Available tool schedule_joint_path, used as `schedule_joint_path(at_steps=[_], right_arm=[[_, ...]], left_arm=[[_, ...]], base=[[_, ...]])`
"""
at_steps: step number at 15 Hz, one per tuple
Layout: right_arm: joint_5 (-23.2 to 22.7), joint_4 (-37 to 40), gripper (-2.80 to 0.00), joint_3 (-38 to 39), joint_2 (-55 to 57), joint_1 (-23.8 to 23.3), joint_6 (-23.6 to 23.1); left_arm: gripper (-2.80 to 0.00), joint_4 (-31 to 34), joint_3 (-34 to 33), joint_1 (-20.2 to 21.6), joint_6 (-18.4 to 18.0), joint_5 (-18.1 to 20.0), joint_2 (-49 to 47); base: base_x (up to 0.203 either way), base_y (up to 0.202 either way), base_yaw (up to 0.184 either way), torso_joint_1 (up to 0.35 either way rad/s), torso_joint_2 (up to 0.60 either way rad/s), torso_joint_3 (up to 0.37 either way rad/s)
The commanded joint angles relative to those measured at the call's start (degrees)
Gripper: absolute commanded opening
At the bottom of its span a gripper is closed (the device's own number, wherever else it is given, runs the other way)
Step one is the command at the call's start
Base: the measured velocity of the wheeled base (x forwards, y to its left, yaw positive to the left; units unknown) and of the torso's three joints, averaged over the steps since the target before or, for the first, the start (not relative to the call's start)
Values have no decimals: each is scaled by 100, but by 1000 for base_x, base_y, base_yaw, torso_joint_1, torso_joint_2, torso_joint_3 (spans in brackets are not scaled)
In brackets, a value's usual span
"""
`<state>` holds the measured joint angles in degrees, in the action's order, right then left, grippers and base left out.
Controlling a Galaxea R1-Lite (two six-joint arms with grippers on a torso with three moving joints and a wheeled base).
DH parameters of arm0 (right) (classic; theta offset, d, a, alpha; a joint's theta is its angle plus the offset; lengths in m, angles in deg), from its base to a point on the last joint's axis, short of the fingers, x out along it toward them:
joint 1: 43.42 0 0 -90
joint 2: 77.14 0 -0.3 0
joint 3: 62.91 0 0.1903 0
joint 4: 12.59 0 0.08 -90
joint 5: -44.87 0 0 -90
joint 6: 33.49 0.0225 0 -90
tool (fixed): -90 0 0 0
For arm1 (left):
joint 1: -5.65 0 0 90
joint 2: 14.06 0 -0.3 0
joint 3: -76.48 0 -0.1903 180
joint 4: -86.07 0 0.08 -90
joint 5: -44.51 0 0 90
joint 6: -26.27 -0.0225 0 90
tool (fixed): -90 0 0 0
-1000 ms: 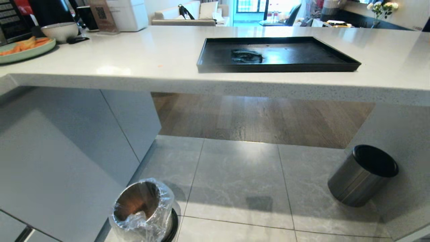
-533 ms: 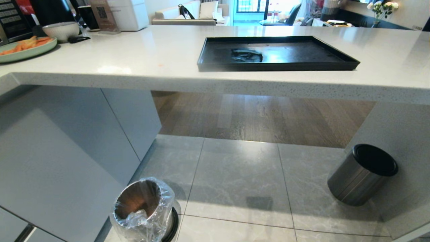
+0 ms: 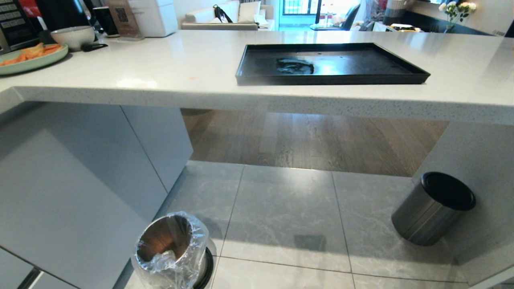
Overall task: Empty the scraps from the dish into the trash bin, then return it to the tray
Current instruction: Move the bowl over the trash can
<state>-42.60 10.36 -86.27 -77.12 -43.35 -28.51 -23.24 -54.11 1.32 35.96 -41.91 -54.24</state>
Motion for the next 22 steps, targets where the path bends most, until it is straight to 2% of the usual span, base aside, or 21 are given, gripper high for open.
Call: schedule_joint_path(at_steps=[1,10,22], right_arm=[[3,-2,-280,0,-2,1,3],[11,6,-280,0,-2,1,20],[11,6,-280,0,-2,1,20]], left_arm=[[-280,31,-2,2,6,11,1],[-280,31,-29,11,6,4,19],[-280,35,-38,2,6,11,63]], base=[[0,0,0,0,0,0],[0,0,0,0,0,0],[-1,-7,144,3,5,2]])
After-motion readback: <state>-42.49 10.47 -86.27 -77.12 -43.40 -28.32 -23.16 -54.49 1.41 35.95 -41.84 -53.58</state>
